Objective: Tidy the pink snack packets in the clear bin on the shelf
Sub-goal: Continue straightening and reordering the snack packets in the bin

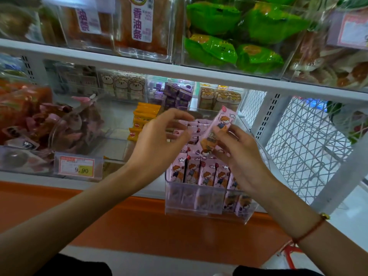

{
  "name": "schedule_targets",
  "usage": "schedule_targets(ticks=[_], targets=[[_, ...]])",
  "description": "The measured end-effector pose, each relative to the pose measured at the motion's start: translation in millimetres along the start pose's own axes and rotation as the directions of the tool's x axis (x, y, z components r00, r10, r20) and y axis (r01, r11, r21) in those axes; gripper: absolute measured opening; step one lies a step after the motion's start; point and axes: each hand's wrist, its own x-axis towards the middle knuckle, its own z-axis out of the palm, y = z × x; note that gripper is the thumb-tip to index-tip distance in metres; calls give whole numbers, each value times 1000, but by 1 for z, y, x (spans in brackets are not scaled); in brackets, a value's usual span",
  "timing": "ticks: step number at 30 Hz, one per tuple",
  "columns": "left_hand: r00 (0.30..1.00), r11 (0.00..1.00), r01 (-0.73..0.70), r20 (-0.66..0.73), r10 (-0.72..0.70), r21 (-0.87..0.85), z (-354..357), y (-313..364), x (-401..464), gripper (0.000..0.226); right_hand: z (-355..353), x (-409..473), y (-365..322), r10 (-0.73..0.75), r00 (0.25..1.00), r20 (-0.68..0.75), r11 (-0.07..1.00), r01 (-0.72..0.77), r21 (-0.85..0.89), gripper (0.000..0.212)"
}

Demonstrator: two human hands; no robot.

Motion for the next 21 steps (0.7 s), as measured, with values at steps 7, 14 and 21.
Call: schedule_targets(ticks=[7,14,21], targets=[[994,986,-86,75,76,144,13,1,-11,42,6,-4,-1,-54,999,5,998,54,-31,46],[986,964,-138,123,112,229,11,0,-8,38,-3,-6,-5,-5,975,220,999,-3,35,32],[960,899,-279,64,273,337,16,2,-7,48,-3,-8,-2,-211,975,66,970,217,-107,21]])
